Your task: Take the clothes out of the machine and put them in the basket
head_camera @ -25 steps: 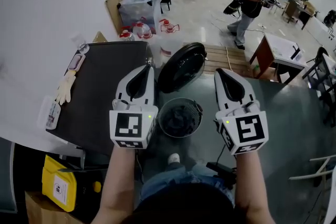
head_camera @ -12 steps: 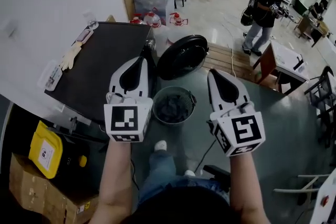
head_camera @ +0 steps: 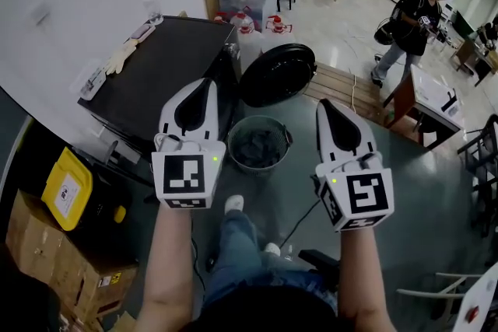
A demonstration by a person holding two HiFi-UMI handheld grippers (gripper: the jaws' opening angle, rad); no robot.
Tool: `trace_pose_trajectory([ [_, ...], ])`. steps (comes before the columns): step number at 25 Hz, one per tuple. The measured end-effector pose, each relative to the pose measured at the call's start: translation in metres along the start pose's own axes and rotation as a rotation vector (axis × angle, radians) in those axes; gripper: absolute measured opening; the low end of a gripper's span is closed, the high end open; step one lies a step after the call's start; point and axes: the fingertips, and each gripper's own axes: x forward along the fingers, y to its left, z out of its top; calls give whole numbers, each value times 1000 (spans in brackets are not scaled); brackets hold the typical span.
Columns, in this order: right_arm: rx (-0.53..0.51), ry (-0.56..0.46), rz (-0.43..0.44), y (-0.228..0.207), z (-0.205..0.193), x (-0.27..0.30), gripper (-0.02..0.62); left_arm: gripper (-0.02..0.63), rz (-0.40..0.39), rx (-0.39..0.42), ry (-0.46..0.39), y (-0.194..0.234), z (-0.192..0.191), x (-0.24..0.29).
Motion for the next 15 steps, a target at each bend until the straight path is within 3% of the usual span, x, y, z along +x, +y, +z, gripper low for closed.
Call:
trace_pose_trajectory([
  [5, -33, 9, -17, -5, 1, -16, 1, 3, 29, -82, -7, 6, 1, -16],
  [15, -62, 37, -66, -17, 19, 23, 2, 3, 34, -74, 13, 52, 0, 18],
])
